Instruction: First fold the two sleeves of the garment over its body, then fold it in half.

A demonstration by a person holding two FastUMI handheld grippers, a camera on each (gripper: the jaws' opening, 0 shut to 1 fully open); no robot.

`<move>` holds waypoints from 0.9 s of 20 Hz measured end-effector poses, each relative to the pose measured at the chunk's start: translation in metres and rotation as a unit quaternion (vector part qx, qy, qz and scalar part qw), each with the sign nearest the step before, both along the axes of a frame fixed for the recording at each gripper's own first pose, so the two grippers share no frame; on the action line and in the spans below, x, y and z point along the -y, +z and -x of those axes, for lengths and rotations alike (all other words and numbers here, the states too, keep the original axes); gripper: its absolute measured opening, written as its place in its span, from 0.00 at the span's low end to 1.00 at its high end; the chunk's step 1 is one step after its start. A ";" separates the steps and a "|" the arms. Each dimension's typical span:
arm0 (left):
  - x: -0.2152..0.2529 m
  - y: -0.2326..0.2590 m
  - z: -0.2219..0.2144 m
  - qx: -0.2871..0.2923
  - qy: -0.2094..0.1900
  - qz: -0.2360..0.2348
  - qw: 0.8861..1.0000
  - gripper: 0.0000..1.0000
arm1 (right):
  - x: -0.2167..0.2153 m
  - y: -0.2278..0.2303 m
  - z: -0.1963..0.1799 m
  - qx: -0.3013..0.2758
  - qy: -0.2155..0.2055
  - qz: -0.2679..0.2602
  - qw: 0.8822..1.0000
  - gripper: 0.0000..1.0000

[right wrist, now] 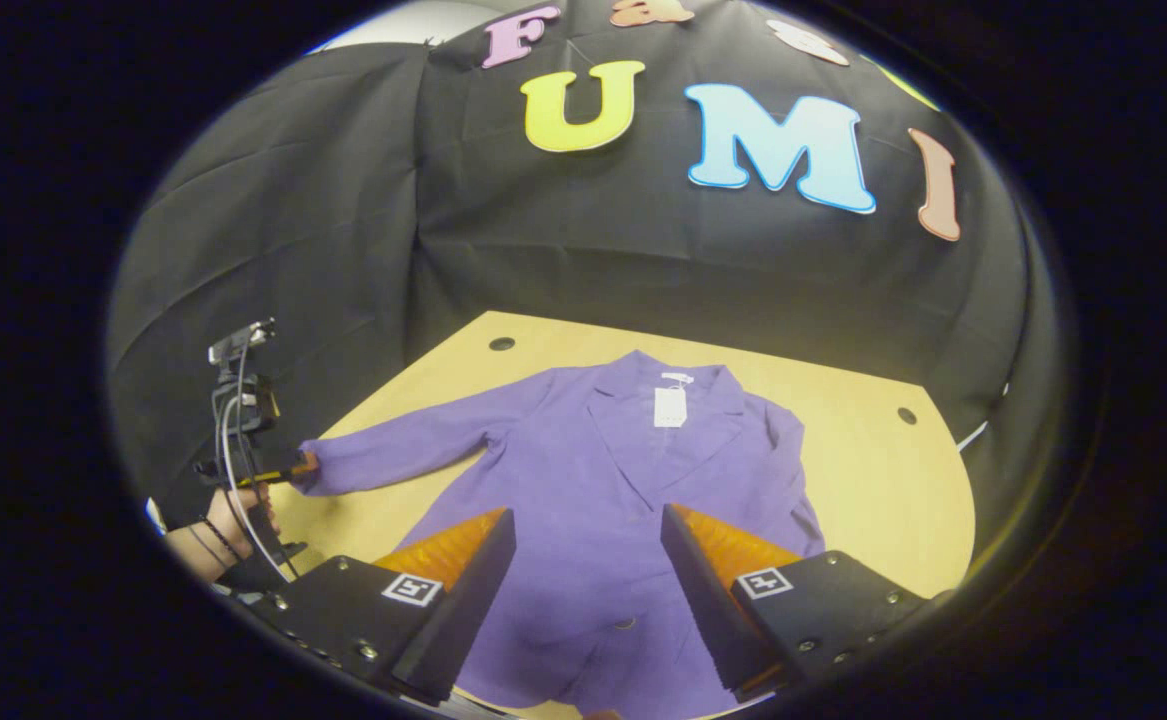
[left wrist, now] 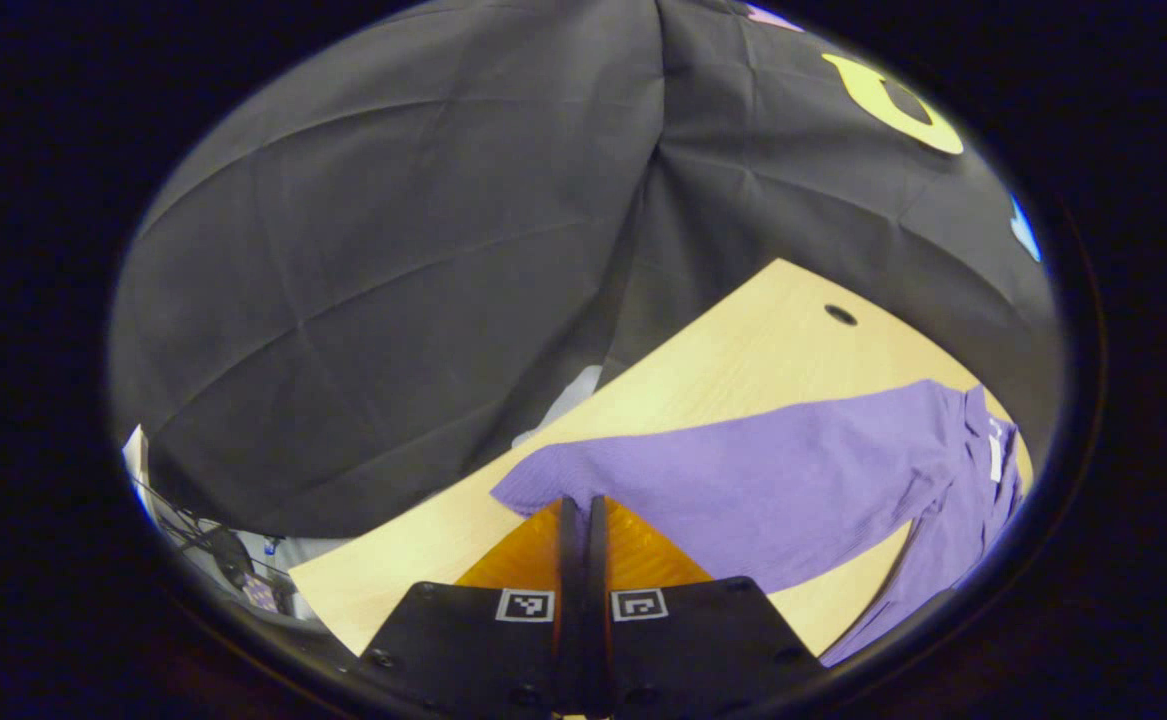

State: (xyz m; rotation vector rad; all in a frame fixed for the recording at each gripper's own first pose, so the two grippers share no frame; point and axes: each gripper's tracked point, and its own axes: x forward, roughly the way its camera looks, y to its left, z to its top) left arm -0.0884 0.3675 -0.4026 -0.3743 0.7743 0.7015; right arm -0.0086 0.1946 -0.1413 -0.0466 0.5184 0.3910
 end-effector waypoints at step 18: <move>0.255 0.184 -0.114 0.162 -0.223 0.052 0.960 0.07 | 0.099 -0.004 0.006 0.007 -0.065 -0.018 0.998 0.91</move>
